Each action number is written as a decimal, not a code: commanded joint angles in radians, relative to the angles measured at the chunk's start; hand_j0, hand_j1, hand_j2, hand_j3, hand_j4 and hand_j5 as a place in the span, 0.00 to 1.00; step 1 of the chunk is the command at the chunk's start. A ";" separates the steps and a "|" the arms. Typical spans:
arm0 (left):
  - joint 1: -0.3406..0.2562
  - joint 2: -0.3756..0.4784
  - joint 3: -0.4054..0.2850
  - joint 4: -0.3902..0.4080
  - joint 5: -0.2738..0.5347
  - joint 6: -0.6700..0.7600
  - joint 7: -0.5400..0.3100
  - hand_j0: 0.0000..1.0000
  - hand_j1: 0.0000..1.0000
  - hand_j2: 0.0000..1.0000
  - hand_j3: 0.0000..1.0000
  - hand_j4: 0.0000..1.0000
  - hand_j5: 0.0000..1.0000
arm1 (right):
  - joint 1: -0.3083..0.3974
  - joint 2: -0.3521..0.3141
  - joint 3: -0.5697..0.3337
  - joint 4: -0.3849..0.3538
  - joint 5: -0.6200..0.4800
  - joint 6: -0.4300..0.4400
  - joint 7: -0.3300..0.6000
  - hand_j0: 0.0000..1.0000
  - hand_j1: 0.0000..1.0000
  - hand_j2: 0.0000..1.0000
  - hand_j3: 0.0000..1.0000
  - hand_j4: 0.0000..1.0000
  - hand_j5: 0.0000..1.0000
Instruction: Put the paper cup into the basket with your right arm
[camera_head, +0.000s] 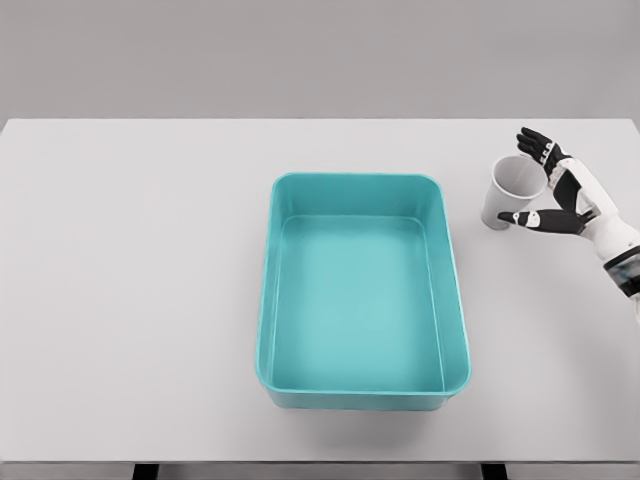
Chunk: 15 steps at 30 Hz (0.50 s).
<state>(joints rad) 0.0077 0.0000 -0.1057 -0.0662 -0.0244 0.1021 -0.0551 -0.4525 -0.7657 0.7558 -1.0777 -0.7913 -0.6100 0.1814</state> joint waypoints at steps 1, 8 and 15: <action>0.002 0.000 0.000 0.000 0.000 0.001 0.000 1.00 1.00 1.00 1.00 1.00 1.00 | 0.000 -0.001 0.002 0.001 0.004 -0.001 0.003 0.95 0.95 0.95 0.95 0.95 0.95; 0.000 0.000 0.000 0.000 0.000 -0.001 0.000 1.00 1.00 1.00 1.00 1.00 1.00 | 0.000 -0.001 0.002 0.002 0.004 -0.001 0.003 0.66 0.66 0.66 0.66 0.66 0.66; 0.000 0.000 0.000 0.000 0.000 0.001 0.000 1.00 1.00 1.00 1.00 1.00 1.00 | 0.000 -0.003 0.002 0.002 0.006 -0.001 0.003 0.62 0.62 0.62 0.62 0.62 0.62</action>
<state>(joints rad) 0.0077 0.0000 -0.1057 -0.0662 -0.0244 0.1021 -0.0551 -0.4540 -0.7678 0.7577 -1.0754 -0.7869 -0.6119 0.1857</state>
